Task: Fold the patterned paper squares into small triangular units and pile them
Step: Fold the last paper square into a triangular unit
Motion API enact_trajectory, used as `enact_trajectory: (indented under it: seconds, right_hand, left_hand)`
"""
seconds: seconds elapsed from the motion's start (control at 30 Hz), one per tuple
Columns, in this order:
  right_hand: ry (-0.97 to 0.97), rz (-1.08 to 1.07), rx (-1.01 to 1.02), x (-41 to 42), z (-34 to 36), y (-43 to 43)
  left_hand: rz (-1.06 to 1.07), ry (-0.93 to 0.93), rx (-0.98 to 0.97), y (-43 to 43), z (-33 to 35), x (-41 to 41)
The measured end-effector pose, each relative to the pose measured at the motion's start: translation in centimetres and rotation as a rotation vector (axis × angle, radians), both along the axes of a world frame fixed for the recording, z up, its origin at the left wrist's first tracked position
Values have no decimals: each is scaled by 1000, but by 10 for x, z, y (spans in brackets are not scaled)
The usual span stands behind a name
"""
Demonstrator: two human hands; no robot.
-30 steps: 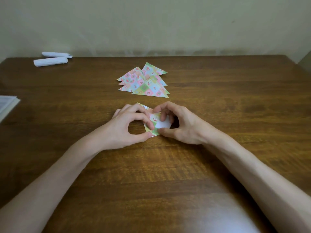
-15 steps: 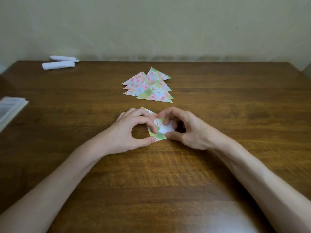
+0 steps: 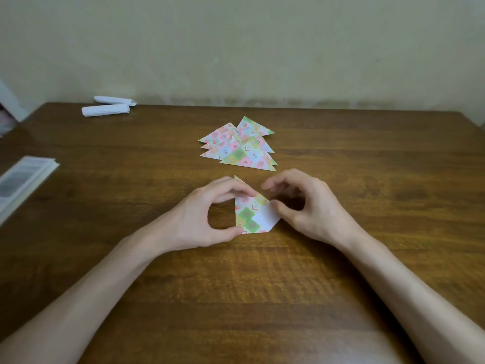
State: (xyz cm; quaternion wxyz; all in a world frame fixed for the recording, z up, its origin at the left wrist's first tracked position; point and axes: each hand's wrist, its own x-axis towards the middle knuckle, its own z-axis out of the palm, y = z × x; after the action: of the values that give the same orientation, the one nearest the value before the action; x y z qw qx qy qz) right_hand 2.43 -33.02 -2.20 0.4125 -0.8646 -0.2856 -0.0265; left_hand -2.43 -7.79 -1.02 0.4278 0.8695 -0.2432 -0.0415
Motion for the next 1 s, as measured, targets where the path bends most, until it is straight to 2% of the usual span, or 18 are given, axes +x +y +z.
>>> enact_trajectory:
  seconds: [0.07, 0.17, 0.3, 0.43, 0.7, 1.0]
  right_hand:
    - [-29, 42, -112, -2, -1, 1]
    - [-18, 87, -170, -2, 1, 2]
    - [-6, 108, -219, -3, 0, 5]
    - [-25, 78, -259, -7, -2, 8]
    - [-12, 76, -239, -11, 0, 8]
    - [-38, 73, -175, -12, 3, 8]
  left_hand:
    - [-17, 42, -9, 2, 3, -1]
    - [68, -58, 16, 3, -1, 3]
    - [271, -225, 245, 1, -12, 4]
    - [296, -276, 352, -10, -19, 1]
    - [314, -265, 310, -13, -16, -1]
    - [376, -463, 348, -9, -12, 1]
